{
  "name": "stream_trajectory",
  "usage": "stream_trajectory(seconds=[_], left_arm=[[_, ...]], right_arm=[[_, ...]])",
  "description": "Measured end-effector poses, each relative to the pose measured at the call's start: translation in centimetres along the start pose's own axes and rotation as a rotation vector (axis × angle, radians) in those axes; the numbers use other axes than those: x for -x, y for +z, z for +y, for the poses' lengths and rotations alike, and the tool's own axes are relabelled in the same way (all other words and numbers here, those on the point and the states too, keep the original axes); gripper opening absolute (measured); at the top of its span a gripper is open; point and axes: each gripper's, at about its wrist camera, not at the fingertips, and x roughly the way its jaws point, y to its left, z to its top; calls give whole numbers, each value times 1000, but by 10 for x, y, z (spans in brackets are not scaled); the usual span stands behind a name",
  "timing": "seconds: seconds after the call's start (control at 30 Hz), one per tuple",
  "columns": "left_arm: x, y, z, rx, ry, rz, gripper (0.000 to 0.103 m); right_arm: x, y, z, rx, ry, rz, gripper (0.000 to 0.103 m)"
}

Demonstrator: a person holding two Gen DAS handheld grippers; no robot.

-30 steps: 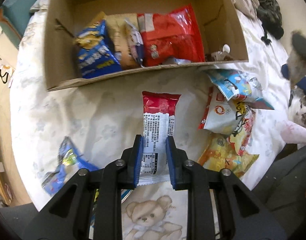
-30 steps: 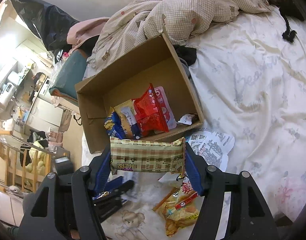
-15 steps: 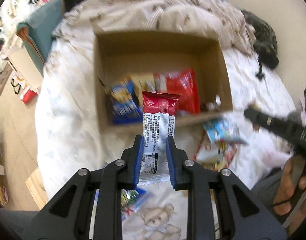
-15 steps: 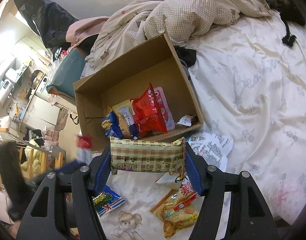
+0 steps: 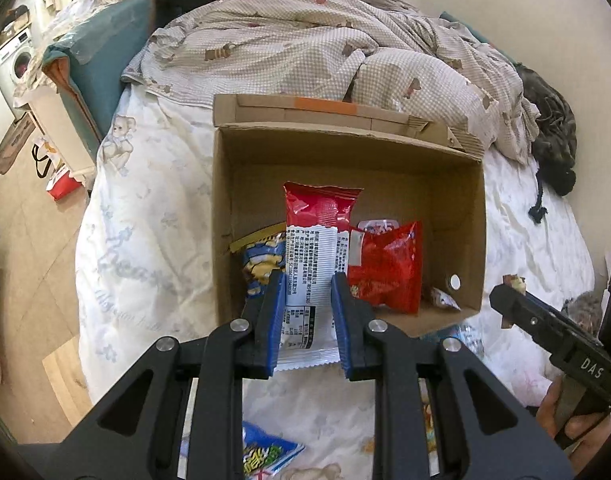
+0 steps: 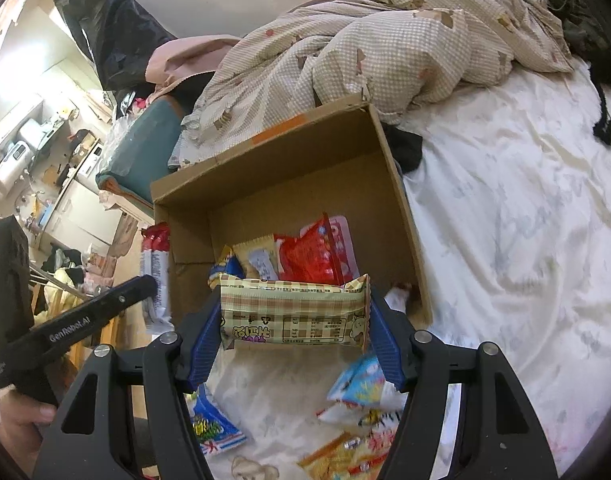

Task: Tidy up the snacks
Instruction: 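Carry both bars into the box and open both grippers to release them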

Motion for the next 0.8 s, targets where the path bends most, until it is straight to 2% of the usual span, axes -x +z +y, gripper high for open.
stream_trajectory(seconds=[0.3,0.53,0.8], left_arm=[[-33,14,-10,16,-4,24,20],[-55,14,-14,16,2,61,20],[-73,9,-3,51,24,100,21]], right_arm=[[-30,26,-18,-72,19,19,69],[-51,25,-10,-27,5,81,71],[-63,19,-3,-4,31,152,72]])
